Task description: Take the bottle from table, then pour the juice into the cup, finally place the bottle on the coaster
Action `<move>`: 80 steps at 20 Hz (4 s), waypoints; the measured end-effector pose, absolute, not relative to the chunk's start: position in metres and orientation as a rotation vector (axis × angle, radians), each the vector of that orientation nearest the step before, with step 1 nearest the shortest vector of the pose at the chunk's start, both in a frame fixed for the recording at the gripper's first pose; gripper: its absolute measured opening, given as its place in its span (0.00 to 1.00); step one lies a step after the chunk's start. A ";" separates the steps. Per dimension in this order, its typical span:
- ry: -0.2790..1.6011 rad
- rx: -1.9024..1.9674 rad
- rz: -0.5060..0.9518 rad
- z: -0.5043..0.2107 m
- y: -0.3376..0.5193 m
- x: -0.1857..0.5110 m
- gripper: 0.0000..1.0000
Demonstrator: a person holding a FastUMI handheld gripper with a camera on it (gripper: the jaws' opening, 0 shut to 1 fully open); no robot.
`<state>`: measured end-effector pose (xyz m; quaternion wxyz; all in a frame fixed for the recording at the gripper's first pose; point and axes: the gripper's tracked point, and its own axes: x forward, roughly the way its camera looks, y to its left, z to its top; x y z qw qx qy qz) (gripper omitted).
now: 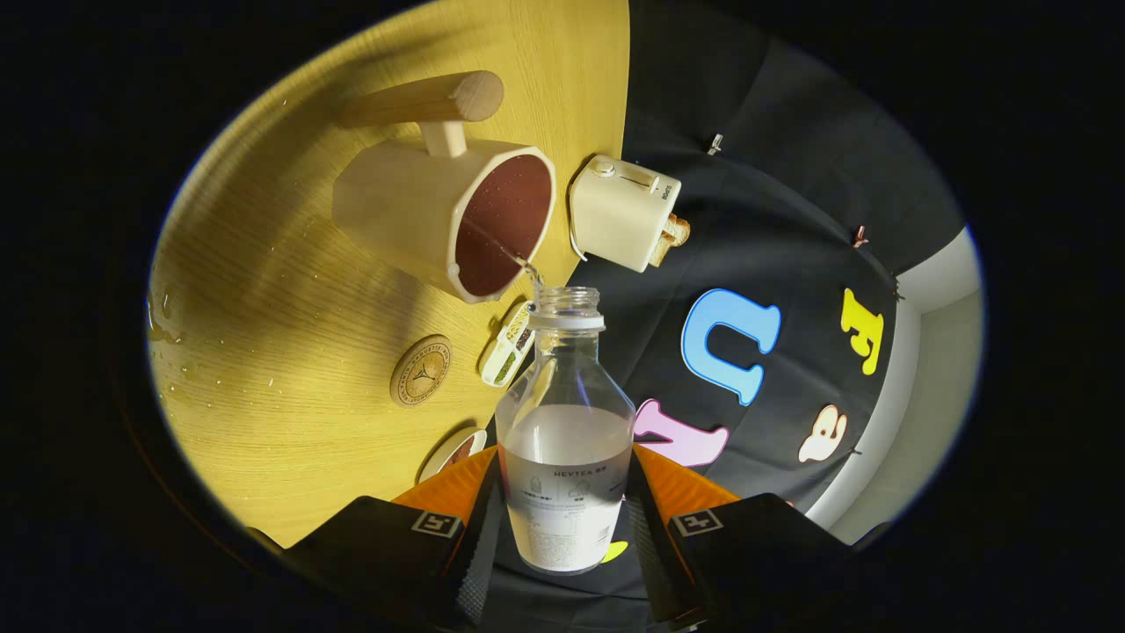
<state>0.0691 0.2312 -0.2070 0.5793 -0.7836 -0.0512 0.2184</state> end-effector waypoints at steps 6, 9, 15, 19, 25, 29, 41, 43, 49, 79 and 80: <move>-0.158 -1.871 0.516 -0.204 0.234 0.070 0.72; -0.197 -1.905 0.521 -0.202 0.239 0.069 0.72; -0.287 -1.983 0.537 -0.199 0.248 0.065 0.72; -0.344 -2.035 0.553 -0.196 0.252 0.062 0.72; -0.373 -2.064 0.559 -0.189 0.253 0.065 0.72; -0.384 -2.069 0.562 -0.187 0.255 0.064 0.72; -0.369 -2.054 0.560 -0.188 0.254 0.064 0.72; -0.346 -2.021 0.550 -0.187 0.252 0.065 0.72; -0.200 -1.811 0.546 -0.193 0.242 0.069 0.72; 0.071 0.065 0.411 -0.107 0.222 0.117 0.73; 0.070 0.083 0.410 -0.108 0.221 0.126 0.73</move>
